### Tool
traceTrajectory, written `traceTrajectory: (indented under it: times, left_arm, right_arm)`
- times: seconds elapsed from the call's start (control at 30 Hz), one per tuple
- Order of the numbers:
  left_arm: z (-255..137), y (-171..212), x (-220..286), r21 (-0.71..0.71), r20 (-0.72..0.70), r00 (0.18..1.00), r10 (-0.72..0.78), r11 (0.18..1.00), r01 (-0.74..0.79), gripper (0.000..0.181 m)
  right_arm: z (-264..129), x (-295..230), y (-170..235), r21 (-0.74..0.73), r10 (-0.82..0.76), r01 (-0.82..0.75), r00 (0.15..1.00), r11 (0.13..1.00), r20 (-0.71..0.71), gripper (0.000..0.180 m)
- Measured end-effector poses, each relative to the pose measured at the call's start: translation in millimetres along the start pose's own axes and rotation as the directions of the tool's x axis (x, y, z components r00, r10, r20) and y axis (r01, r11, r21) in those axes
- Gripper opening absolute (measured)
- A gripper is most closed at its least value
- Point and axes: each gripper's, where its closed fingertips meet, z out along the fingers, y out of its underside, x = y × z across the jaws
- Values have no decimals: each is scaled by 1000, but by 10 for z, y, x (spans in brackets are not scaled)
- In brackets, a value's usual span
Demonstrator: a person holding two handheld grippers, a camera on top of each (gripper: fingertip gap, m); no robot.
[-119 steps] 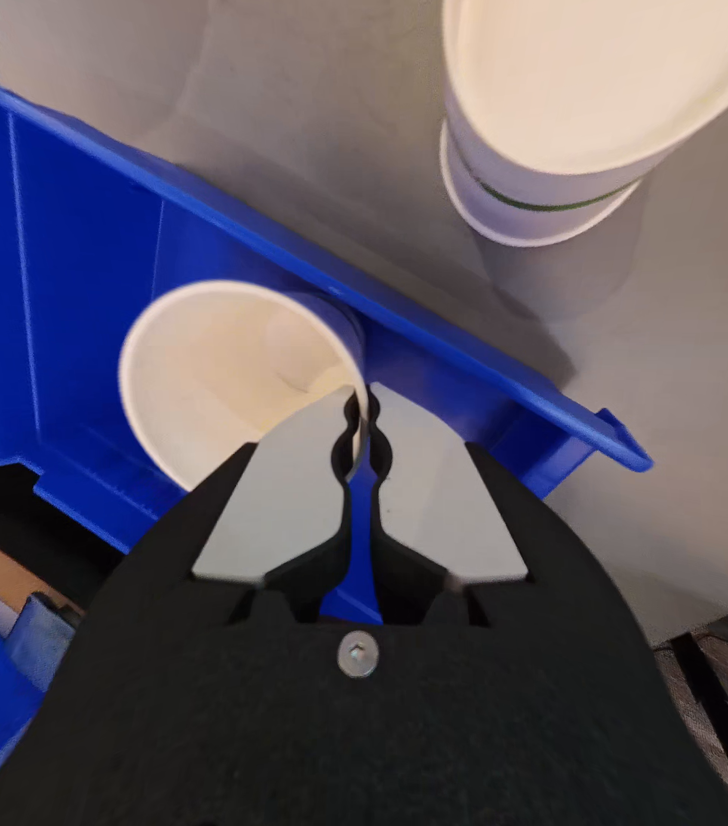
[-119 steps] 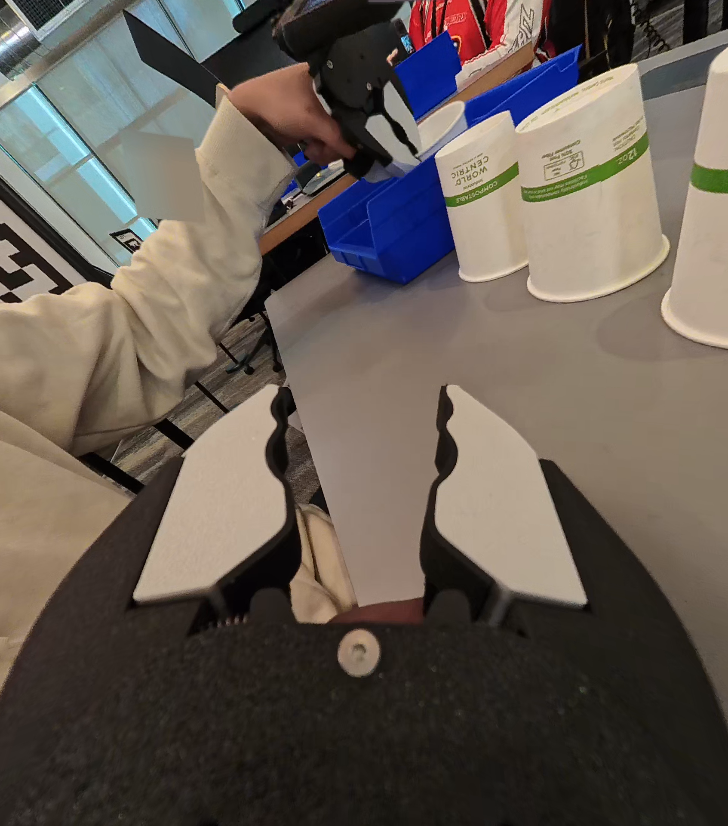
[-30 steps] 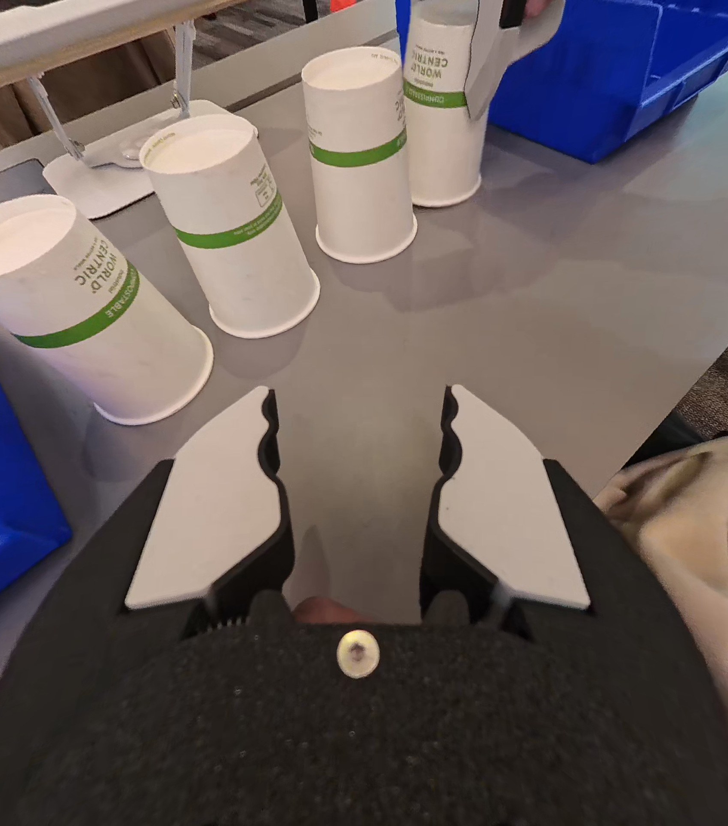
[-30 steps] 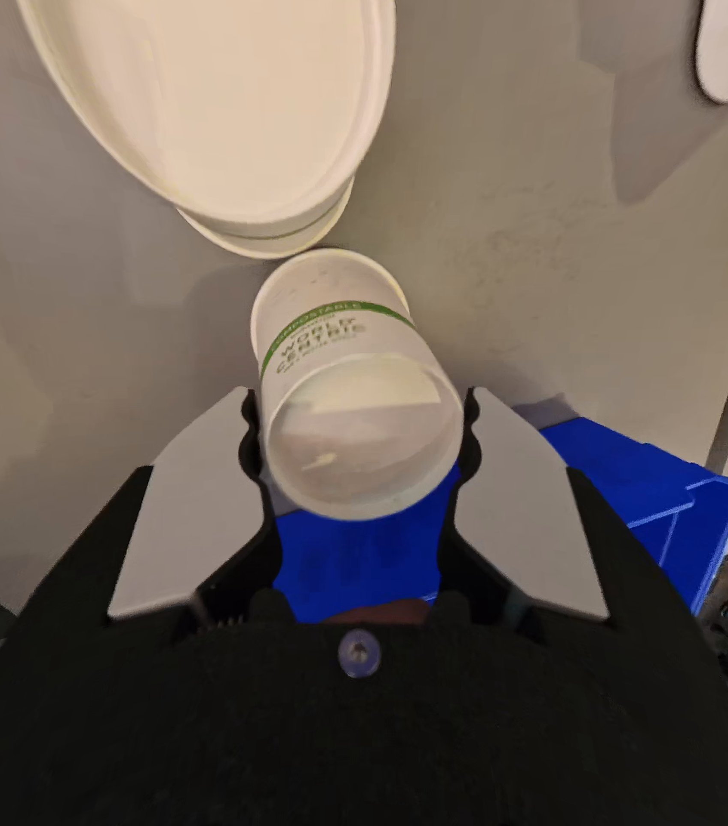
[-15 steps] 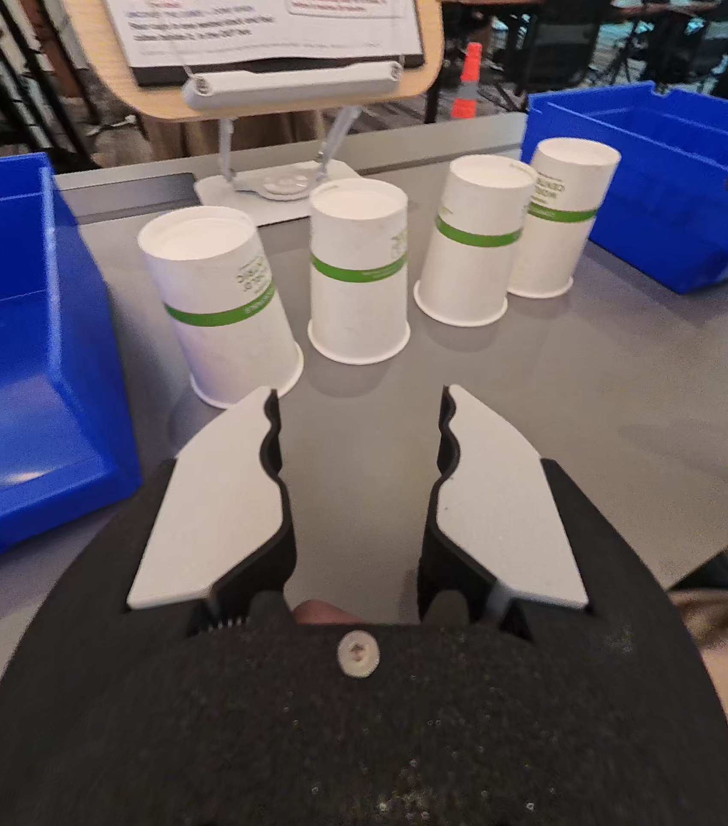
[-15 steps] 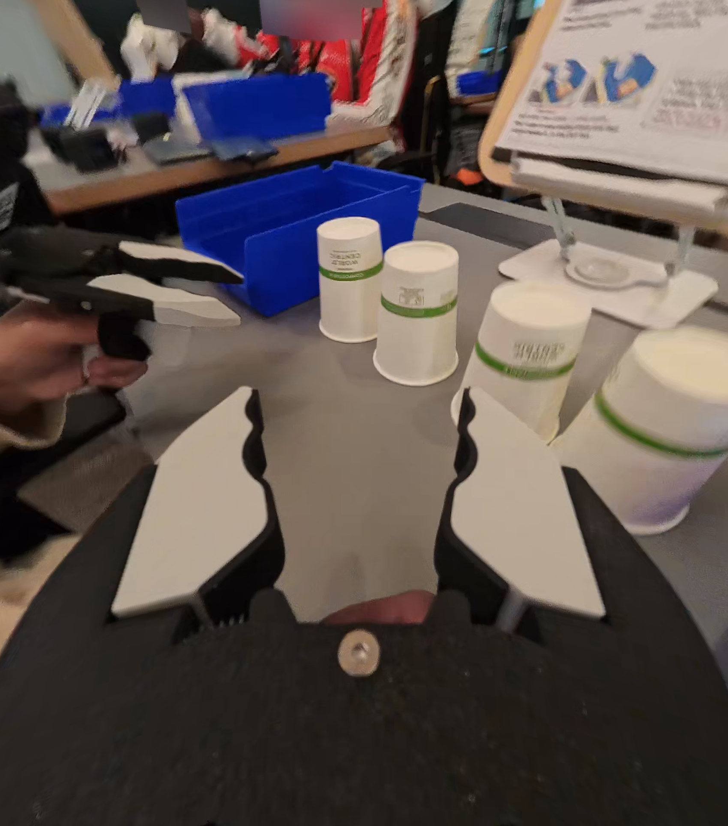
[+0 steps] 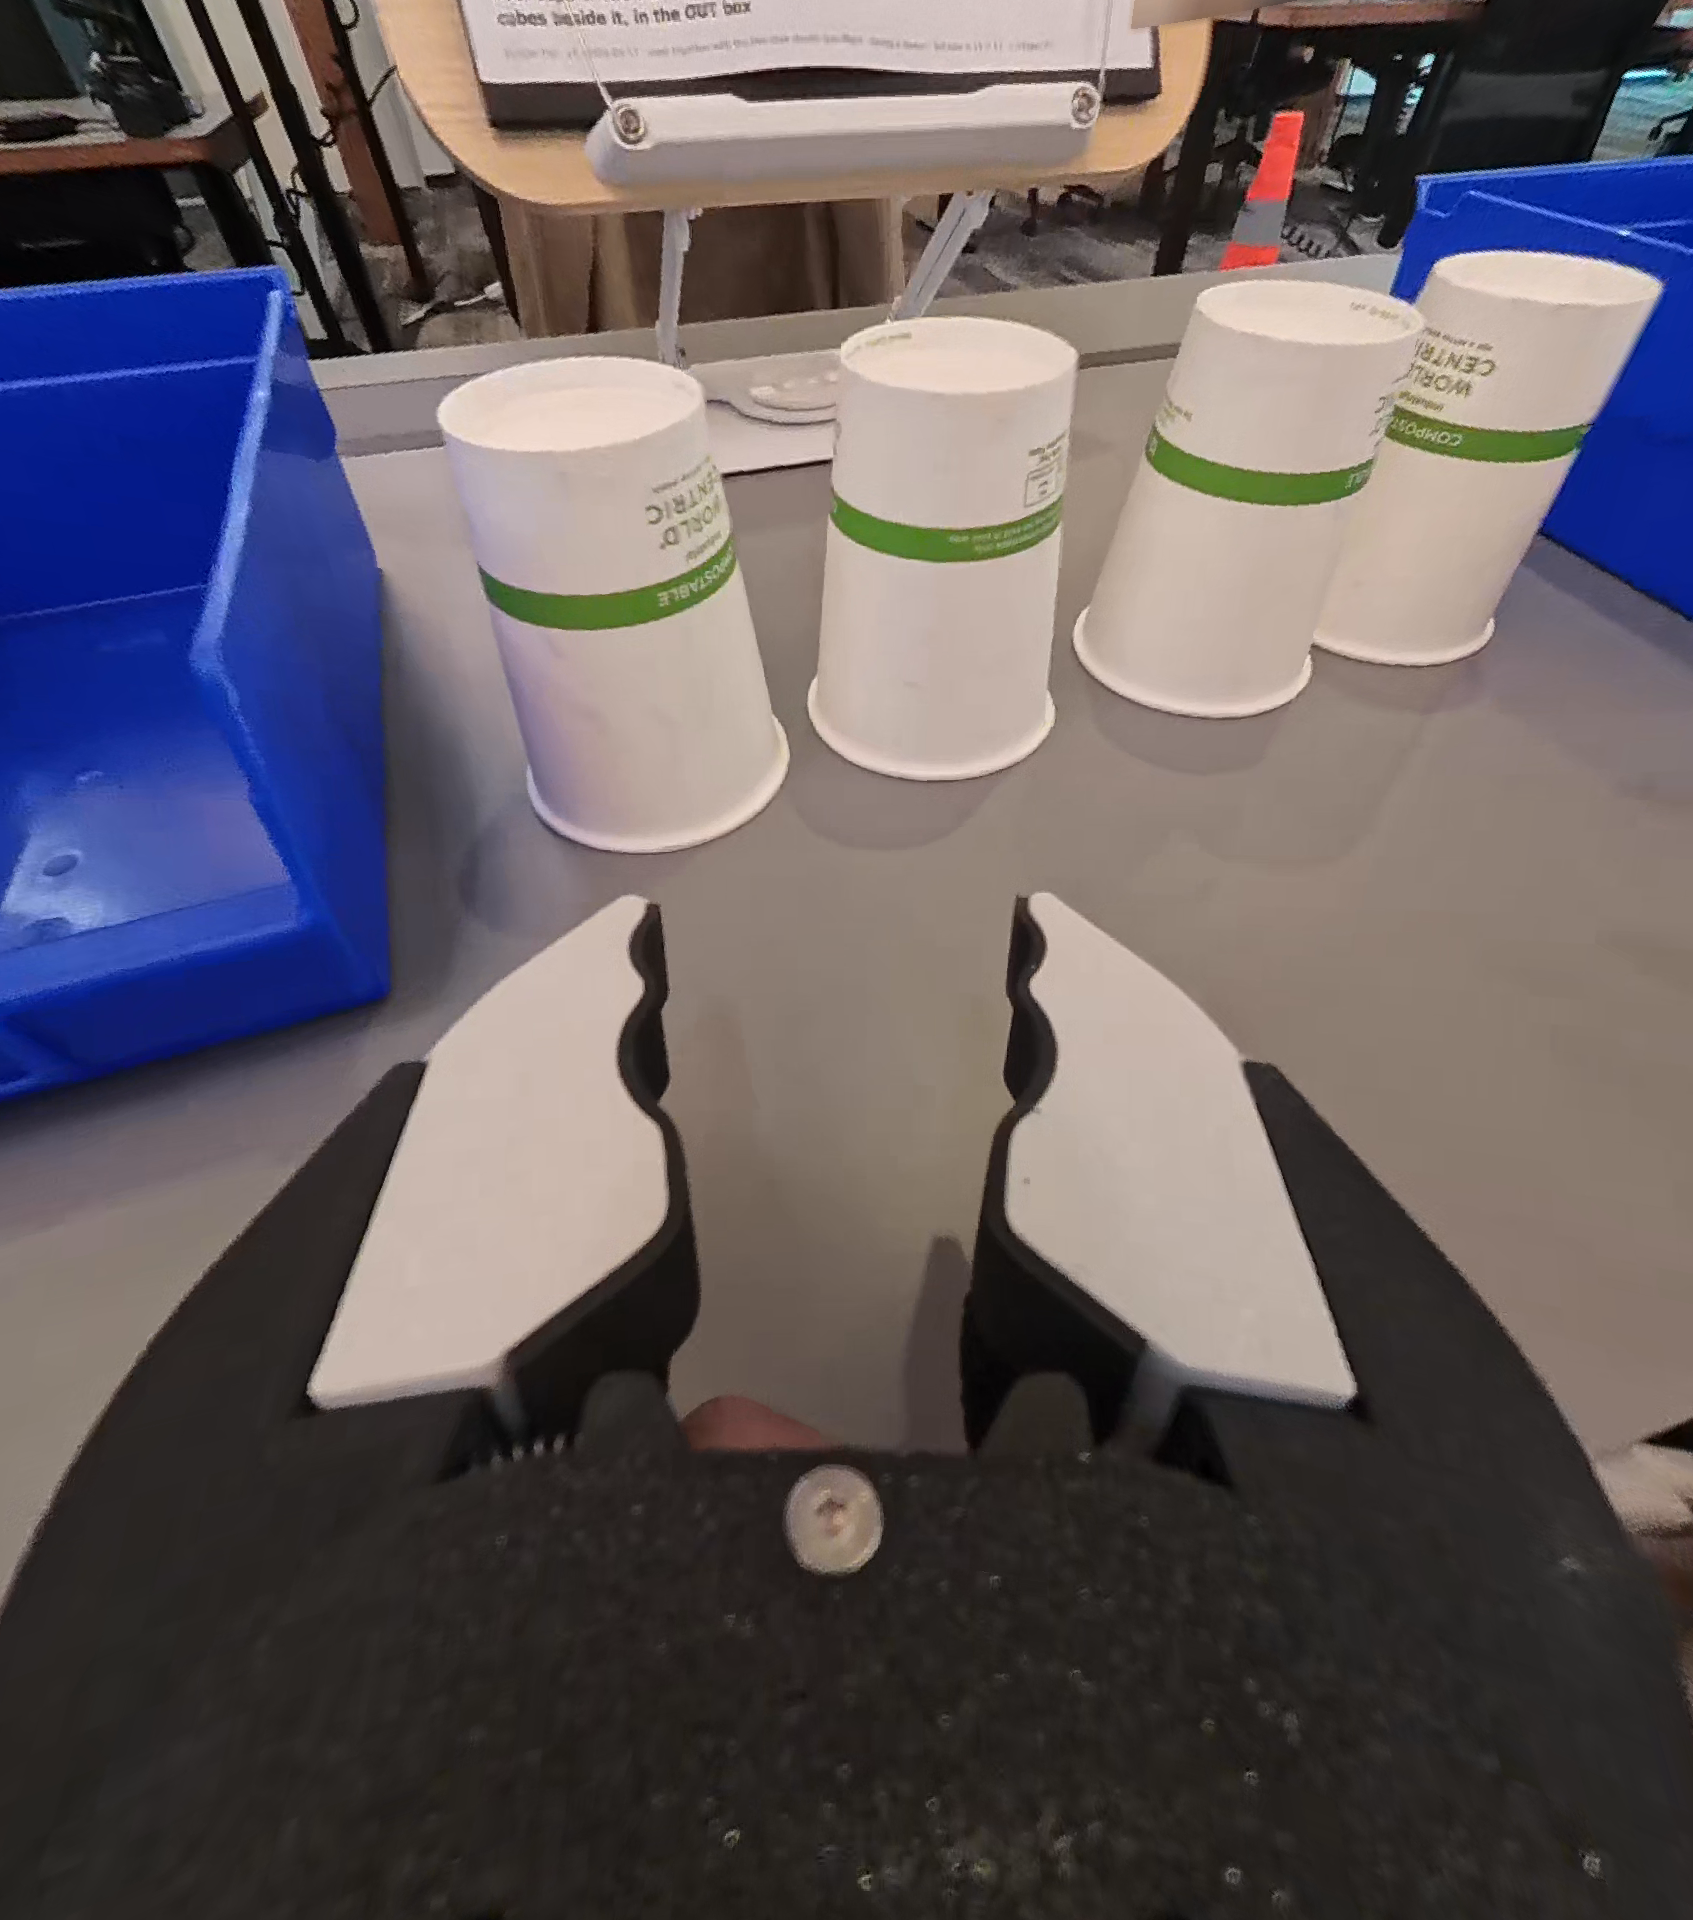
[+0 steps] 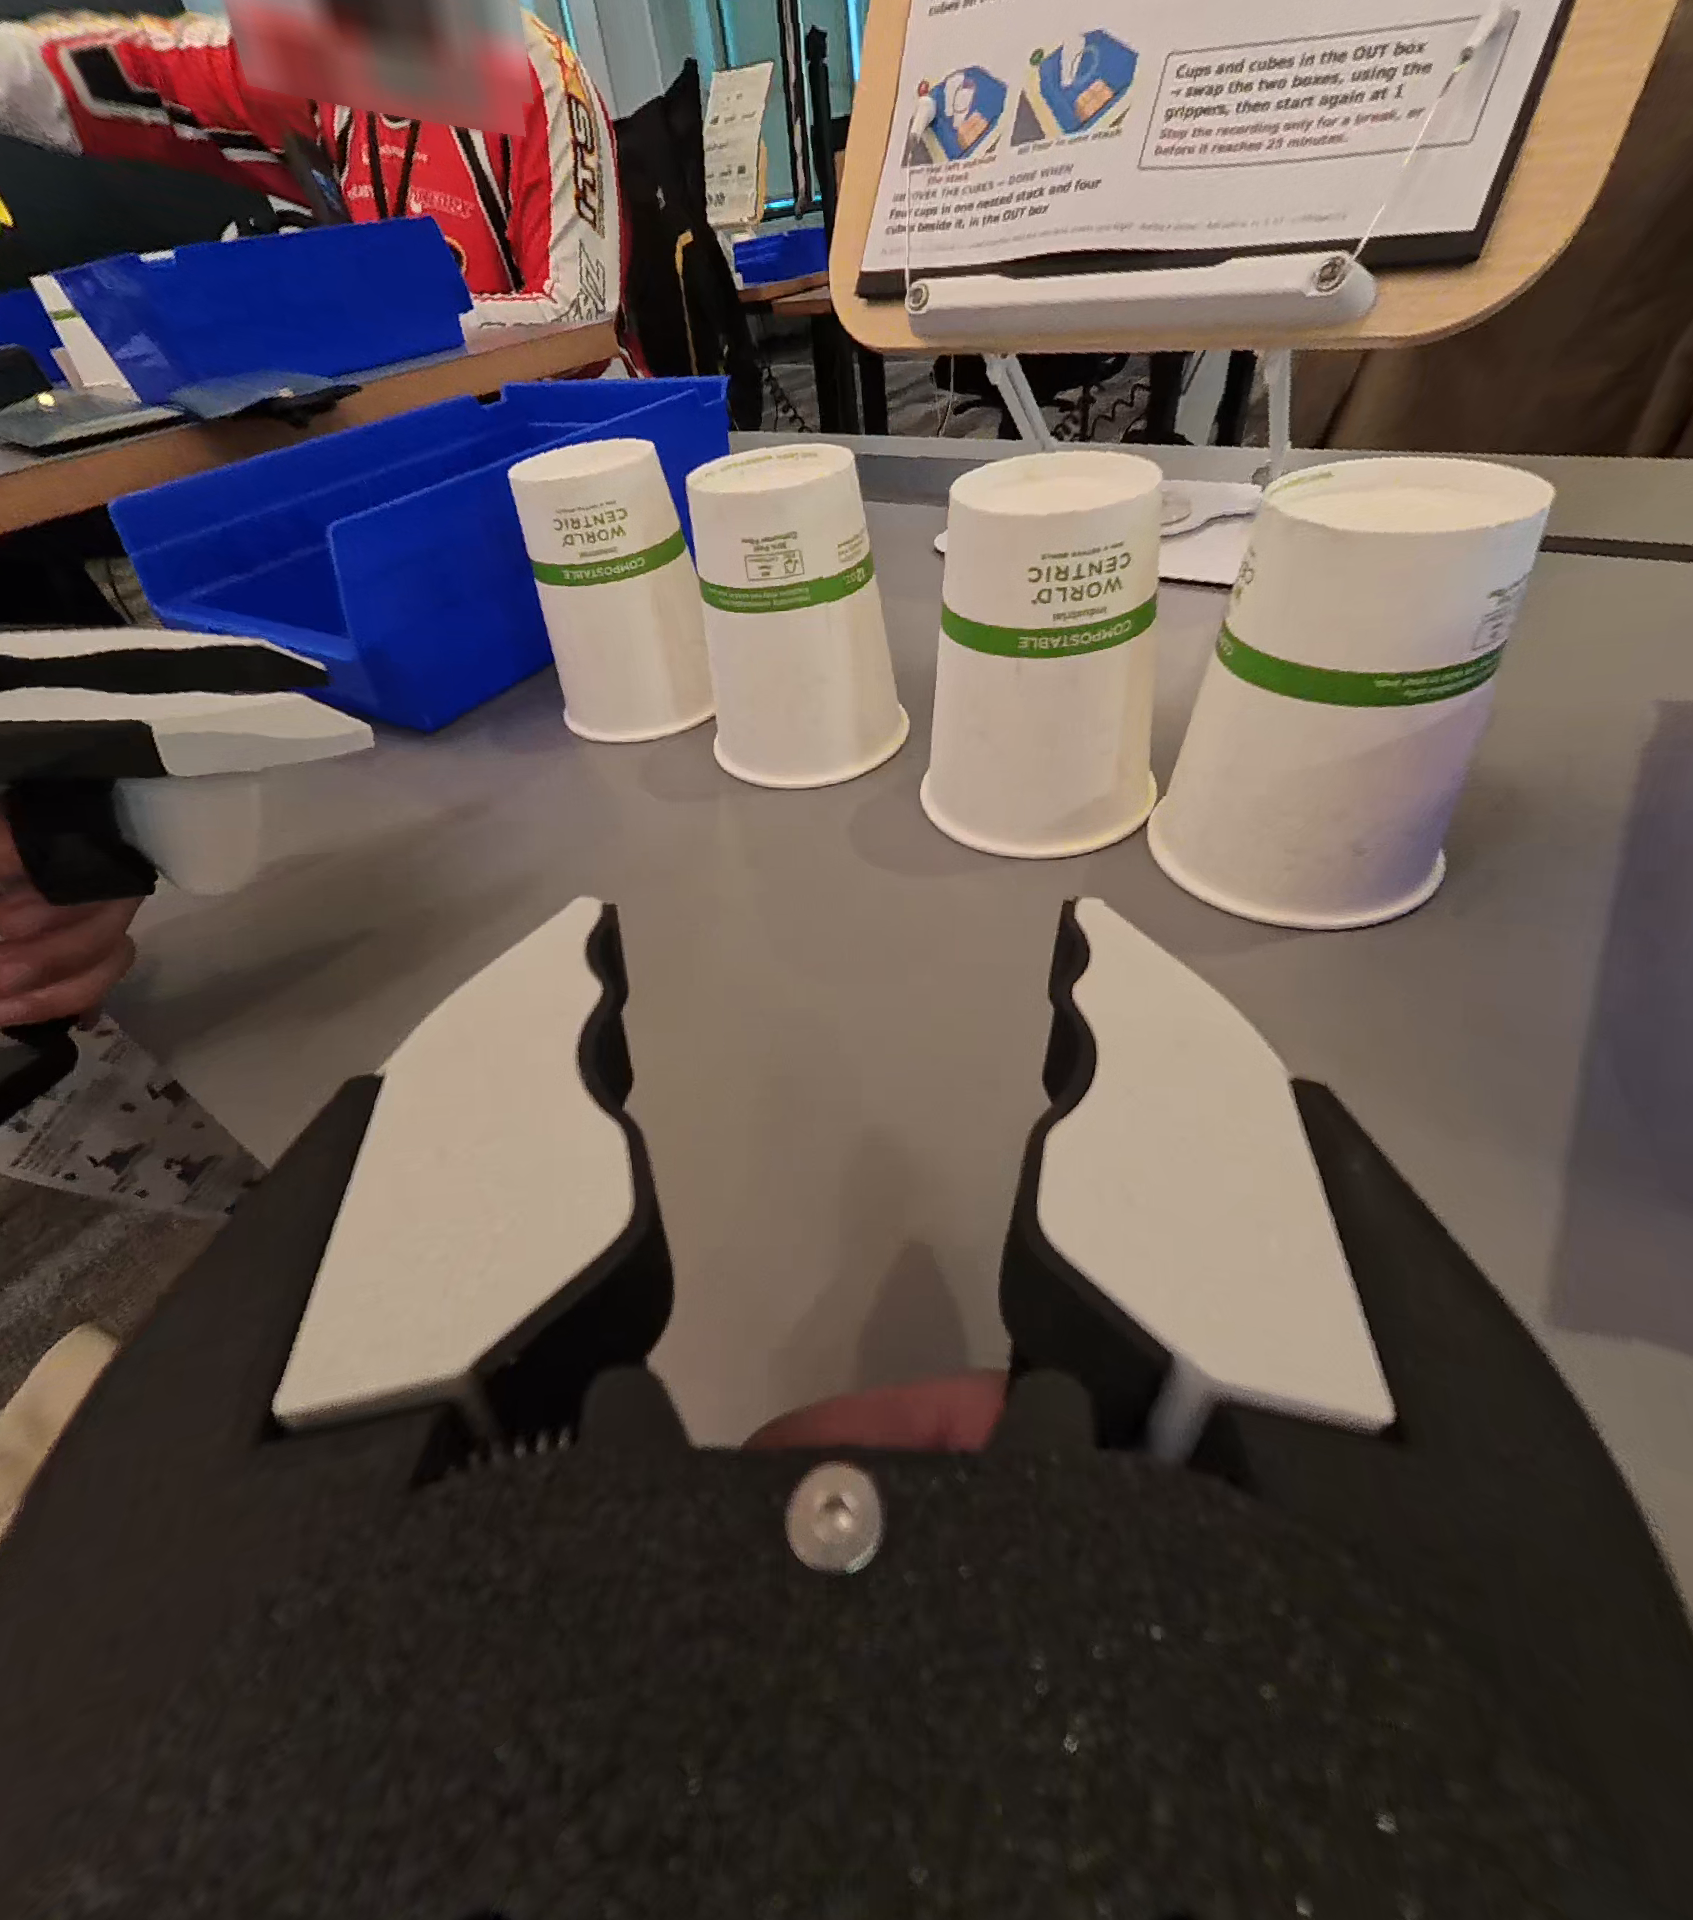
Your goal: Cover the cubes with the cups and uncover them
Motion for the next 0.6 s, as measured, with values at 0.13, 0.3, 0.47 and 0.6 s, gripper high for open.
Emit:
traceTrajectory:
  times: [0.13,0.3,0.47,0.6]
  left_arm:
    - [-19,-18,-73,0,0,999,-45,999,45,63]
    - [-12,30,-76,-30,-7,1000,-28,999,27,63]
    - [19,81,-26,-58,-26,999,-20,998,19,64]
    - [29,122,41,-78,-47,999,-12,997,9,63]
  right_arm:
    - [22,1,9,-1,19,-19,1000,1000,5,77]
    - [50,9,48,-14,15,-15,1000,1000,1,77]
    - [62,23,64,-22,20,-20,1000,1000,-1,78]
    - [47,20,45,-18,21,-21,1000,1000,5,79]
